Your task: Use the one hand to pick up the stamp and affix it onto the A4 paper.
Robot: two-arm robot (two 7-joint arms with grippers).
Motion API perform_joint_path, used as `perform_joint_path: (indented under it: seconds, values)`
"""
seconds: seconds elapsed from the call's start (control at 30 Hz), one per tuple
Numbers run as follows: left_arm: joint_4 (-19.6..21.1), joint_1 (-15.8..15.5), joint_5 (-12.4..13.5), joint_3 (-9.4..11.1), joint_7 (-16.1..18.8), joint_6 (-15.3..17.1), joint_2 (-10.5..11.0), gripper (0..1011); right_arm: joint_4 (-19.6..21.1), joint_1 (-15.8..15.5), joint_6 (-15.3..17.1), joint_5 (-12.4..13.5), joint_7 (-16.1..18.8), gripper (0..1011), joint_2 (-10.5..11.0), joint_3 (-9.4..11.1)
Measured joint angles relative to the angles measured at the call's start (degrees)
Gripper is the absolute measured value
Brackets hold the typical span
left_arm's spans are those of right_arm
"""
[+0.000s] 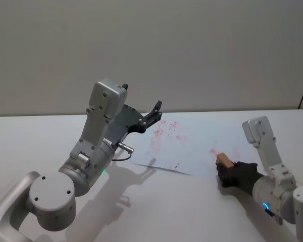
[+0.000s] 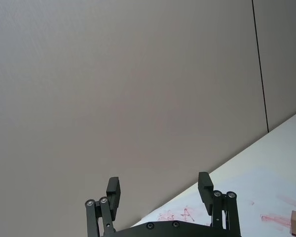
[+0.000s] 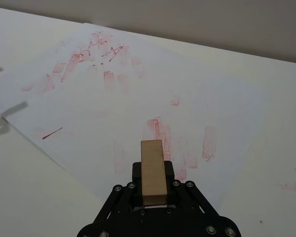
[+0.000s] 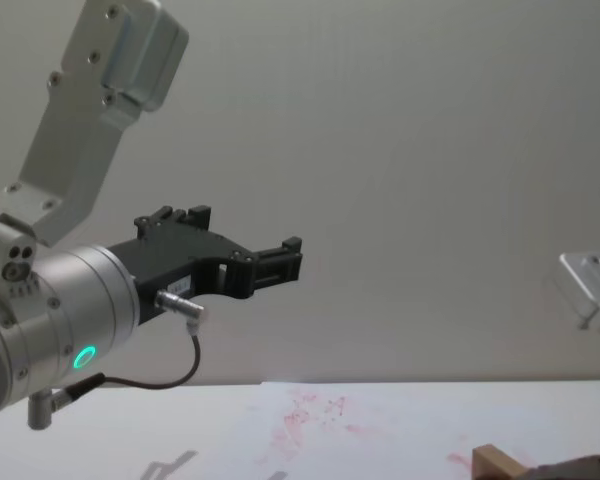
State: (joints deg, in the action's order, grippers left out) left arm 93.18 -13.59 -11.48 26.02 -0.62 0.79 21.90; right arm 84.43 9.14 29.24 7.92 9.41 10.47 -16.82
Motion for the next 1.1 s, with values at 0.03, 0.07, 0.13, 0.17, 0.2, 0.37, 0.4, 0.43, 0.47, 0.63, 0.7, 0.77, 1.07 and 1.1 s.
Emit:
perform_joint_path:
  seconds: [0.03,0.07,0.13,0.17,0.2,0.37,0.4,0.43,0.47,0.63,0.7,0.77,1.07,1.1]
  values:
    - [0.0,0.0,0.0,0.0,0.0,0.0,0.0,1001,0.0,0.0,0.0,0.0,0.0,220,0.0,0.0]
    - [0.0,0.0,0.0,0.0,0.0,0.0,0.0,1001,-0.1,0.1,-0.4,0.3,-0.2,220,-0.1,0.0]
    - [0.0,0.0,0.0,0.0,0.0,0.0,0.0,1001,-0.2,0.3,-0.8,0.6,-0.3,220,-0.3,0.1]
    - [0.0,0.0,0.0,0.0,0.0,0.0,0.0,1001,-0.1,0.4,-1.0,0.8,-0.3,220,-0.4,0.1]
    - [0.0,0.0,0.0,0.0,0.0,0.0,0.0,1001,0.0,0.6,-1.4,1.2,-0.3,220,-0.6,0.2]
    - [0.0,0.0,0.0,0.0,0.0,0.0,0.0,1001,1.8,1.5,-3.2,3.3,-0.4,220,-1.2,0.6]
    - [0.0,0.0,0.0,0.0,0.0,0.0,0.0,1001,2.2,1.6,-3.5,3.8,-0.4,220,-1.2,0.7]
    - [0.0,0.0,0.0,0.0,0.0,0.0,0.0,1001,2.5,1.6,-3.6,4.2,-0.5,220,-1.2,0.8]
    - [0.0,0.0,0.0,0.0,0.0,0.0,0.0,1001,3.1,1.7,-3.8,4.6,-0.6,220,-1.2,0.9]
    - [0.0,0.0,0.0,0.0,0.0,0.0,0.0,1001,6.7,0.9,-4.3,8.0,-1.3,220,-0.7,2.0]
    - [0.0,0.0,0.0,0.0,0.0,0.0,0.0,1001,7.7,0.4,-4.3,9.0,-1.6,220,-0.3,2.3]
    - [0.0,0.0,0.0,0.0,0.0,0.0,0.0,1001,9.5,-0.7,-4.1,10.1,-2.0,220,0.4,2.8]
    - [0.0,0.0,0.0,0.0,0.0,0.0,0.0,1001,15.8,-7.0,-1.6,14.5,-4.2,220,5.1,5.4]
    - [0.0,0.0,0.0,0.0,0.0,0.0,0.0,1001,16.2,-7.6,-1.4,14.8,-4.3,220,5.5,5.6]
